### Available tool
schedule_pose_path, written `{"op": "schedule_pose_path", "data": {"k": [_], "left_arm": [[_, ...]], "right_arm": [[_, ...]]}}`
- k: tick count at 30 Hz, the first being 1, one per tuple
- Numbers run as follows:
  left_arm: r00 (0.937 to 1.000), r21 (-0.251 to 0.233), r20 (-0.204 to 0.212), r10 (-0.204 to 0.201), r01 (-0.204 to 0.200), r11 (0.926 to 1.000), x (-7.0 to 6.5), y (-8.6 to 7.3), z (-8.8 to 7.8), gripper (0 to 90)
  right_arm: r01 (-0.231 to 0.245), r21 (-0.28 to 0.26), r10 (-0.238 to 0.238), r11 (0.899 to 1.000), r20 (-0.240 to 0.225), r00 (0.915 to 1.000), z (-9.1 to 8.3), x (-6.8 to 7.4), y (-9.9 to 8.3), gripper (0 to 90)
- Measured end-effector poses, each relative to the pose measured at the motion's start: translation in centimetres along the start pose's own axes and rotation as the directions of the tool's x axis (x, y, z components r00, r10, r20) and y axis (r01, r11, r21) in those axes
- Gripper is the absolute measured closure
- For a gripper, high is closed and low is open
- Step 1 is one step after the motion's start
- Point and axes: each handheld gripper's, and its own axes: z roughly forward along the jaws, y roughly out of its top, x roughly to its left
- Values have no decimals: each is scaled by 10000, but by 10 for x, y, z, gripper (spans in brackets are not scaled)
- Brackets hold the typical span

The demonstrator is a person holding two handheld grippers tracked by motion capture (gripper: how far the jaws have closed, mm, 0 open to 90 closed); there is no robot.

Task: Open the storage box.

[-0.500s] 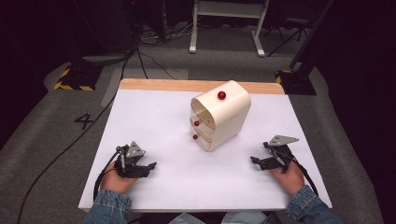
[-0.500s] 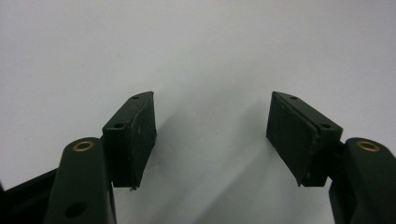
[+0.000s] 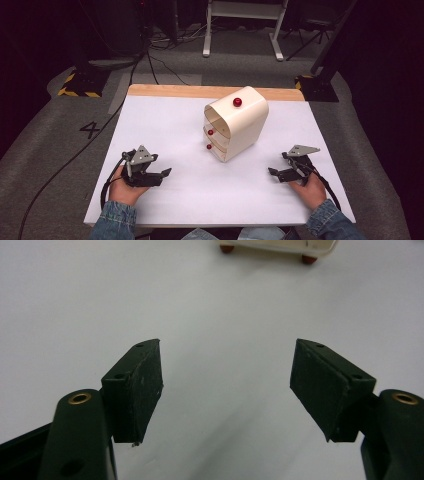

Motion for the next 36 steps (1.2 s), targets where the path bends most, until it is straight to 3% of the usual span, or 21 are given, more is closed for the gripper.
{"op": "schedule_pose_path", "data": {"k": [6,13,22,32,35,36], "left_arm": [[9993,-577,333,-157,176,9982,-3,6,-2,300],[9983,-1021,584,34,26,9948,-12,18,5,316],[9966,-2227,662,484,-325,9743,-17,37,22,330],[9933,-2548,1000,586,-314,9665,-19,48,47,341],[9927,-2517,849,862,-624,9658,-21,49,54,364],[9916,-2642,860,971,-713,9618,-22,49,56,367]], "right_arm": [[1,0,-1,10000,3,10000,0,0,0,105],[-5,2,5,10000,-3,10000,0,0,0,105],[10,-7,-10,10000,10,10000,0,0,0,105],[13,-6,-13,10000,15,10000,0,0,0,105],[10,-6,-10,10000,12,10000,0,0,0,105],[13,-6,-13,10000,14,10000,0,0,0,105]]}}
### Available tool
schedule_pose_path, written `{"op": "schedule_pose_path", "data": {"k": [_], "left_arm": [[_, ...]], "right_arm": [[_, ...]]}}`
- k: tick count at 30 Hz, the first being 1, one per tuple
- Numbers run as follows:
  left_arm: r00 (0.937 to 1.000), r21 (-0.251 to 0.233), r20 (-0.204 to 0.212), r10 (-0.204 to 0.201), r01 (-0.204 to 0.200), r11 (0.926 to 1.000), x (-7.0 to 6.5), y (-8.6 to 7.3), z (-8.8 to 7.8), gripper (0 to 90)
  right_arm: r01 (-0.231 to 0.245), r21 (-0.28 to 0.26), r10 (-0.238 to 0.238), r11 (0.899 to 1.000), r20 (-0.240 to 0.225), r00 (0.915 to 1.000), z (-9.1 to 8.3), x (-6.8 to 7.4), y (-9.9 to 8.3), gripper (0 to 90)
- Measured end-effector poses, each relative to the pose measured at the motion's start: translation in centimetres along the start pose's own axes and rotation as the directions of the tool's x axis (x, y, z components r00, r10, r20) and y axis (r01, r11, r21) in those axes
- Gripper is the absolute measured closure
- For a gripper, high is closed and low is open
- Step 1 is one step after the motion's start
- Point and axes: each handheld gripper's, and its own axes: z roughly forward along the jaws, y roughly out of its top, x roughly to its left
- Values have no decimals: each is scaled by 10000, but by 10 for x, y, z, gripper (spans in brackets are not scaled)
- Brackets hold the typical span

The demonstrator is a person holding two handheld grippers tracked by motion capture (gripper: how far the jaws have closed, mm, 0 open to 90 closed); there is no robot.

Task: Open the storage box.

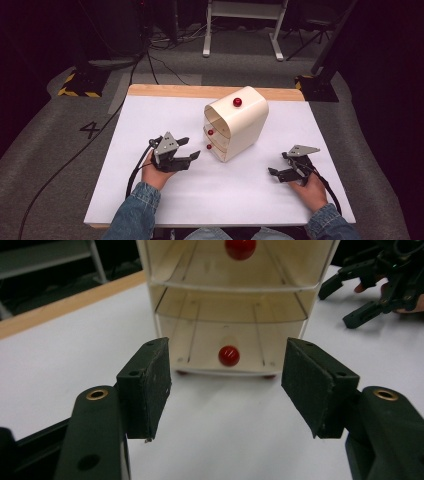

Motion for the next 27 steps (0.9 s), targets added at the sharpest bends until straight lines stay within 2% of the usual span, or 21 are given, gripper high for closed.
{"op": "schedule_pose_path", "data": {"k": [1,2,3,4,7,11,15,17,24,27], "left_arm": [[9999,-214,164,-40,43,9998,0,-1,3,367],[9979,-372,477,-443,461,9982,2,-1,8,371],[9979,-372,477,-443,461,9982,2,-1,8,373],[9947,-450,651,-797,828,9956,5,-3,14,373],[9951,-238,705,-690,708,9972,6,-5,23,384],[9943,-189,868,-613,631,9978,5,-8,33,415],[9910,-132,982,-909,926,9956,6,-10,41,449],[9873,115,1051,-1193,1187,9929,9,-13,48,456],[9858,463,1057,-1303,1260,9909,12,-17,57,470],[9860,633,1168,-1194,1126,9916,12,-16,60,495]], "right_arm": [[0,0,0,10000,0,10000,0,0,0,105],[3,2,-3,10000,3,10000,0,0,0,105],[3,2,-3,10000,3,10000,0,0,0,105],[5,1,-5,10000,5,10000,0,0,0,105],[5,4,-5,10000,9,10000,0,0,0,105],[4,1,-4,10000,7,10000,0,0,0,105],[0,2,0,10000,4,10000,0,0,0,106],[3,2,-3,10000,6,10000,0,0,0,105],[8,10,-8,10000,16,10000,0,0,0,105],[4,2,-4,10000,8,10000,0,0,0,105]]}}
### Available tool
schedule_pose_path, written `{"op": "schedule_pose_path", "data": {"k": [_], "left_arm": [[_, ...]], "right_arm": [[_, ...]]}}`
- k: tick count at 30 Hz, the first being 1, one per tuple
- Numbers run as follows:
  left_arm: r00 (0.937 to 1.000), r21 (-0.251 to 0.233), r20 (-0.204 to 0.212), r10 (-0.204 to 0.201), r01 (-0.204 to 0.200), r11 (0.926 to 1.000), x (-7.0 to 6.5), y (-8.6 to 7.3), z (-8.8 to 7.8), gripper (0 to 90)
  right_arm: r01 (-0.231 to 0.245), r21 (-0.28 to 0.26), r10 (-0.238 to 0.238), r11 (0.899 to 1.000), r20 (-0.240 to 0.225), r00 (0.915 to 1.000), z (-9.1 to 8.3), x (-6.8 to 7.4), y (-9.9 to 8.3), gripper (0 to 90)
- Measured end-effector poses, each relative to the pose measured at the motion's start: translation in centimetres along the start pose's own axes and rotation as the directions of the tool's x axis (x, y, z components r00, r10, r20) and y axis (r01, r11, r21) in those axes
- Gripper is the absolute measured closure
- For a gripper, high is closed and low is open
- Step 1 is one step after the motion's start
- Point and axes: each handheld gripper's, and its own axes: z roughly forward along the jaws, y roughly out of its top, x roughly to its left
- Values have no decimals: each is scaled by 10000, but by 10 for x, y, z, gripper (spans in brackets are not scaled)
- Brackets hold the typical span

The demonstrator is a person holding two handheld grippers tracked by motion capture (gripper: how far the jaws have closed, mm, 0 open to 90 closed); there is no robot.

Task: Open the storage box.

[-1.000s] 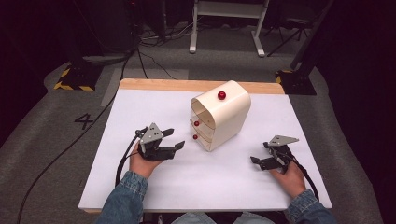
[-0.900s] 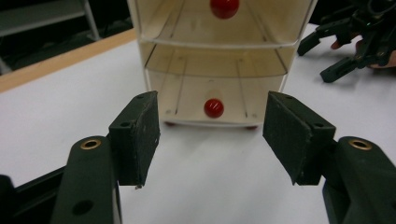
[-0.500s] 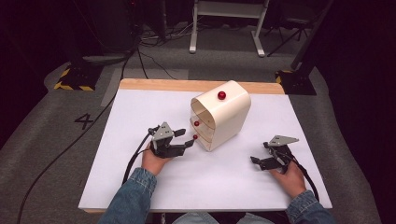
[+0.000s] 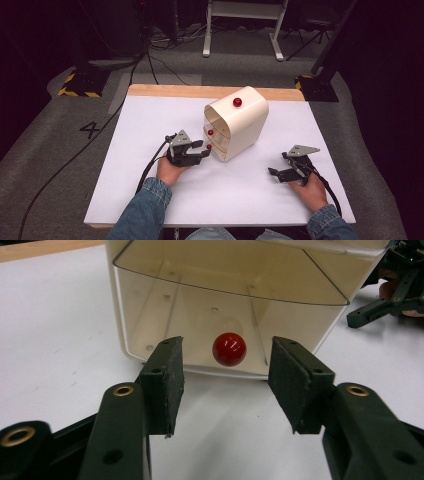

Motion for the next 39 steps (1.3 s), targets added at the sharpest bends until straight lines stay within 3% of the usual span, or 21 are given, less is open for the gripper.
{"op": "schedule_pose_path", "data": {"k": [3,9,13,23,29,39], "left_arm": [[9999,299,-15,143,-143,9995,-1,0,5,539],[9999,371,5,173,-173,9992,-1,2,10,613],[9999,387,84,107,-110,9992,1,2,10,721],[9997,489,-32,242,-240,9985,-1,3,8,739],[9993,739,-117,352,-342,9967,-3,1,-1,739],[9973,1074,-405,619,-573,9926,-7,-10,-31,739]], "right_arm": [[2,2,-2,10000,6,10000,0,0,0,106],[-1,3,1,10000,9,10000,0,0,0,105],[-3,1,3,10000,12,10000,0,0,0,106],[-4,1,4,10000,15,10000,0,0,0,106],[27,-18,-26,10000,21,10000,0,1,0,111],[54,-33,-54,10000,9,10000,-1,1,0,115]]}}
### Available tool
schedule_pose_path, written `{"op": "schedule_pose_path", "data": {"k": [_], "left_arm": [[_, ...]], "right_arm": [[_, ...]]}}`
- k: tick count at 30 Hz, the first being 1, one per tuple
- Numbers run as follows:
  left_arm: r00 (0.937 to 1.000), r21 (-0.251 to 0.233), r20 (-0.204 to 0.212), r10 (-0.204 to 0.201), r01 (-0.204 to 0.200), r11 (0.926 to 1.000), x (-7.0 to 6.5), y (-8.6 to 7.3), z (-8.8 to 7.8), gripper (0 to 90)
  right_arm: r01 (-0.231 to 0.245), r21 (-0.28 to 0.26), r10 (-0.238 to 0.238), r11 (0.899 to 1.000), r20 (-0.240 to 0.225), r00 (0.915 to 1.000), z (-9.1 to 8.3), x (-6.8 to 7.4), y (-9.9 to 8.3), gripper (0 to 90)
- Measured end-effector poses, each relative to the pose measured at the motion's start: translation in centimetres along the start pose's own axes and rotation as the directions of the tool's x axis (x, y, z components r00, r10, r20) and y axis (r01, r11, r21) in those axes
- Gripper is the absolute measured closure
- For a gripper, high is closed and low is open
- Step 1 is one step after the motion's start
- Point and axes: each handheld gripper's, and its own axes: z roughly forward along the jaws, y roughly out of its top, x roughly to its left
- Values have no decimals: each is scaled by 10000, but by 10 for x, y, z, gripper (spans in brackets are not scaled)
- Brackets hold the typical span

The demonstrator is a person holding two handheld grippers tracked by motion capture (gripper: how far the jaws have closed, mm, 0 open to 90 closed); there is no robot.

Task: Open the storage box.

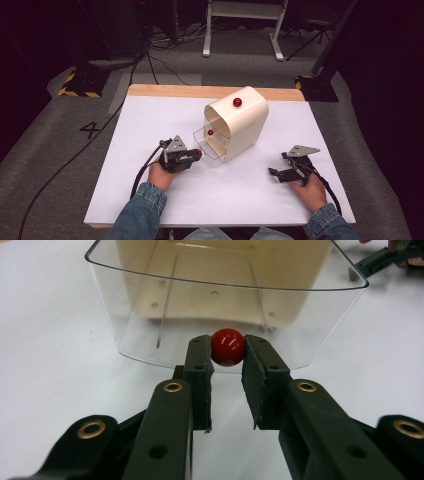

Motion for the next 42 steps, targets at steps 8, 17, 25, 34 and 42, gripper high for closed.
{"op": "schedule_pose_path", "data": {"k": [8,17,25,34,42], "left_arm": [[10000,144,-83,11,-9,9999,-3,-11,-22,739],[9998,218,-173,62,-58,9997,-5,-21,-39,740],[9999,232,-51,-121,122,9997,-3,-26,-42,735],[9991,690,262,-337,319,9971,-4,-31,-39,602],[9973,370,239,-694,685,9970,-1,-30,-46,501]], "right_arm": [[-19,1,19,10000,-22,10000,0,0,0,117],[-31,9,31,10000,-35,10000,0,0,0,117],[-35,9,35,10000,-37,10000,0,0,0,117],[-29,12,29,10000,-35,10000,0,0,0,117],[-32,14,32,10000,-40,10000,0,-1,0,117]]}}
